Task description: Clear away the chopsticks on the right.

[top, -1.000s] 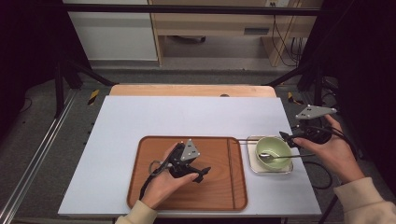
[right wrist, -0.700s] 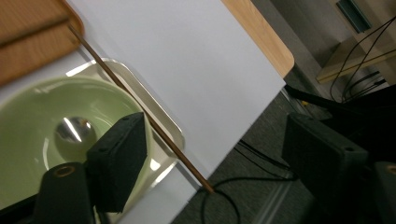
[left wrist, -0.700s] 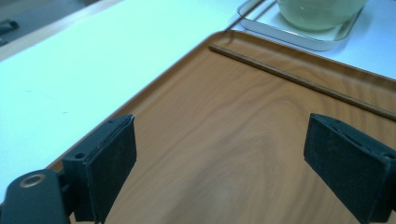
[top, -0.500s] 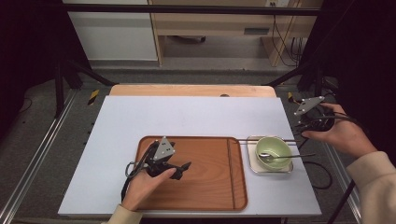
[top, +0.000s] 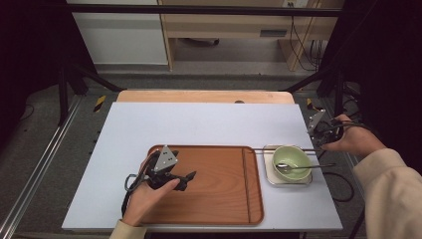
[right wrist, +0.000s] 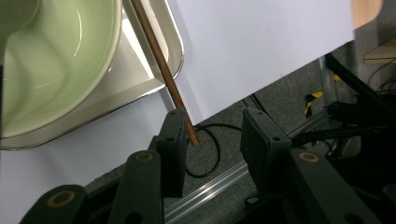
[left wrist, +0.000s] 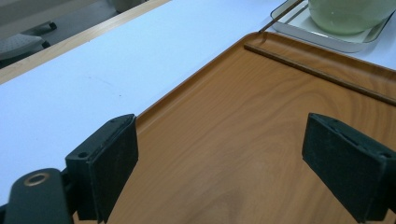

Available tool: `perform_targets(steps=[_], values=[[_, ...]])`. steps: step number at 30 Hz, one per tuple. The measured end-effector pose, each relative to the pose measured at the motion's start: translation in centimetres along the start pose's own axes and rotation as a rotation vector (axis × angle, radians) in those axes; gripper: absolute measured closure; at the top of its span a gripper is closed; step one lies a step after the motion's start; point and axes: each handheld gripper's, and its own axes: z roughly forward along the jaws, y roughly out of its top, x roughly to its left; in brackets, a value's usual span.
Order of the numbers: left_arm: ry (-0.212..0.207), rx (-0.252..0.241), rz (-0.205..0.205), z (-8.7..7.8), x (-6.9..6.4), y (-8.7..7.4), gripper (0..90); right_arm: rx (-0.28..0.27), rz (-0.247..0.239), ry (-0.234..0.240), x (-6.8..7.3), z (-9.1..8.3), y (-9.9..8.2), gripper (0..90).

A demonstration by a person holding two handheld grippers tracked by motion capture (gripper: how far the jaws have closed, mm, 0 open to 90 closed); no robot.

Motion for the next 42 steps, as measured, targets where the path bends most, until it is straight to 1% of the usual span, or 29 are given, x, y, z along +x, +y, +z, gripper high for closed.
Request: perform_targets(steps=[4, 6, 8, 9, 10, 14, 15, 16, 18, 19, 20, 23, 24, 26, 28, 34, 38, 42], values=[[0.002, 0.001, 0.001, 0.1, 0.0, 0.0, 10.6, 0.020, -0.020, 0.032, 0.0, 1.4, 0.0, 63.9], [0.001, 0.003, 0.002, 0.1, 0.0, 0.0, 10.8, 0.028, -0.044, 0.039, -0.1, 2.1, -0.1, 64.1], [0.005, 0.005, -0.002, 0.1, 0.1, -0.1, 10.8, 0.038, -0.055, 0.059, 0.0, 2.6, 0.0, 64.4], [0.006, 0.005, -0.003, 0.1, 0.1, -0.1, 10.9, 0.037, -0.055, 0.061, 0.1, 2.9, 0.0, 64.6], [0.008, 0.005, -0.003, 0.0, 0.2, -0.1, 10.9, 0.040, -0.065, 0.064, 0.1, 3.1, 0.0, 64.8], [0.011, 0.000, -0.005, -0.1, 0.2, -0.1, 11.2, 0.037, -0.072, 0.071, 0.4, 3.8, 0.2, 65.8], [0.009, 0.000, -0.005, -0.2, 0.2, -0.1, 11.2, 0.042, -0.060, 0.074, 0.5, 3.9, 0.2, 65.9], [0.011, -0.001, -0.005, -0.2, 0.2, -0.1, 11.4, 0.042, -0.072, 0.075, 0.6, 4.1, 0.2, 66.0], [0.009, 0.001, -0.004, -0.1, 0.2, -0.2, 11.5, 0.048, -0.076, 0.087, 0.7, 4.4, 0.1, 66.2], [0.009, 0.003, -0.003, -0.1, 0.2, -0.2, 11.5, 0.046, -0.080, 0.084, 0.7, 4.6, 0.1, 66.3], [0.009, 0.004, -0.002, -0.1, 0.2, -0.2, 11.5, 0.048, -0.072, 0.087, 0.7, 4.7, 0.0, 66.4], [0.007, 0.007, -0.003, 0.0, 0.2, -0.2, 11.5, 0.053, -0.085, 0.091, 0.7, 5.1, 0.0, 66.6], [0.007, 0.008, -0.005, 0.0, 0.2, -0.2, 11.5, 0.053, -0.079, 0.096, 0.8, 5.1, -0.1, 66.7], [0.009, 0.013, -0.003, 0.1, 0.2, -0.2, 11.5, 0.055, -0.085, 0.089, 0.7, 5.4, -0.2, 67.0], [0.007, 0.014, -0.003, 0.2, 0.1, -0.2, 11.6, 0.068, -0.092, 0.095, 0.7, 5.7, -0.2, 67.0], [0.007, 0.016, -0.005, 0.2, 0.2, -0.3, 11.7, 0.070, -0.110, 0.094, 0.8, 6.2, 0.0, 68.6], [0.008, 0.013, -0.006, 0.1, 0.2, -0.3, 11.8, 0.076, -0.115, 0.098, 0.8, 6.4, 0.0, 72.5], [0.008, 0.011, -0.007, 0.0, 0.3, -0.3, 11.9, 0.073, -0.135, 0.093, 0.8, 6.5, 0.0, 77.8]])
